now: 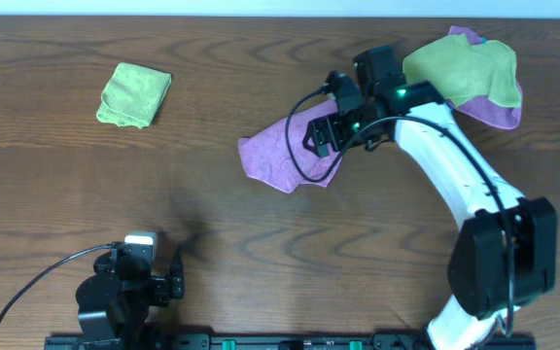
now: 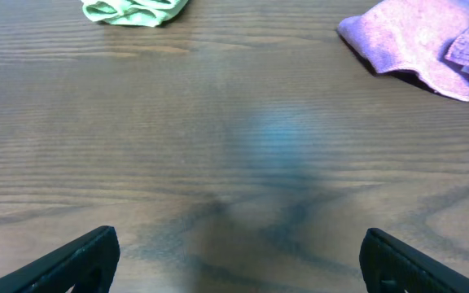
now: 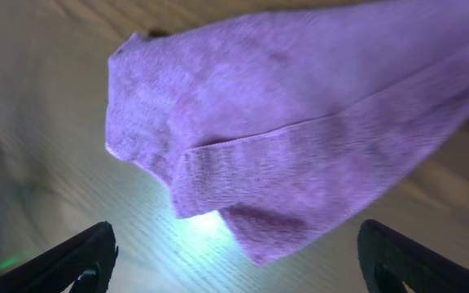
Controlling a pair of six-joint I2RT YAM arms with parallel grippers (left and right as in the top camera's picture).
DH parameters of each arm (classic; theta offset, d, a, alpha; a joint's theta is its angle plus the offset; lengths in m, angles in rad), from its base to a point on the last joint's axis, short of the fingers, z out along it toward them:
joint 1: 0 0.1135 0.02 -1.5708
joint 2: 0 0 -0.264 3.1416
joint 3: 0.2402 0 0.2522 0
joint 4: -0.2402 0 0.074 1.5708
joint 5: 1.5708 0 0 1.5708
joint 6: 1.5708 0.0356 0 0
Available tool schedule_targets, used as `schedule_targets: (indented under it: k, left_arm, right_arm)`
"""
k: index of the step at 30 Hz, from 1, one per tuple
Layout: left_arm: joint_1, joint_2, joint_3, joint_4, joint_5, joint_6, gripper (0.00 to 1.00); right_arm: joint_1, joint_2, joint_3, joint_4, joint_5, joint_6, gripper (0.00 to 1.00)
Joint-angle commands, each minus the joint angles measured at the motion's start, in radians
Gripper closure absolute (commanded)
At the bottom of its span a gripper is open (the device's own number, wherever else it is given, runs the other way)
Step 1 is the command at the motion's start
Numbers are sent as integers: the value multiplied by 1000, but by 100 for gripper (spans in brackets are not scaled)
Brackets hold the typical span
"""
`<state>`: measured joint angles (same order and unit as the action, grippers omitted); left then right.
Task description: Fold the cloth
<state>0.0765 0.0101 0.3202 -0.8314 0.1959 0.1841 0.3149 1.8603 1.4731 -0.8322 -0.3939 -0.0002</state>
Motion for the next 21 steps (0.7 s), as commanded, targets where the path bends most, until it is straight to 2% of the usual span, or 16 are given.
schedule_targets:
  k: [1, 9, 21]
  left_arm:
    - [2, -6, -7, 1, 15, 10, 5]
    - [2, -6, -7, 1, 15, 10, 4]
    - [2, -6, -7, -2, 15, 10, 5]
  right_arm:
    - [28, 46, -23, 3, -34, 64, 7]
    - [76, 131, -26, 0, -70, 108, 7]
    - [154, 188, -30, -5, -84, 97, 6]
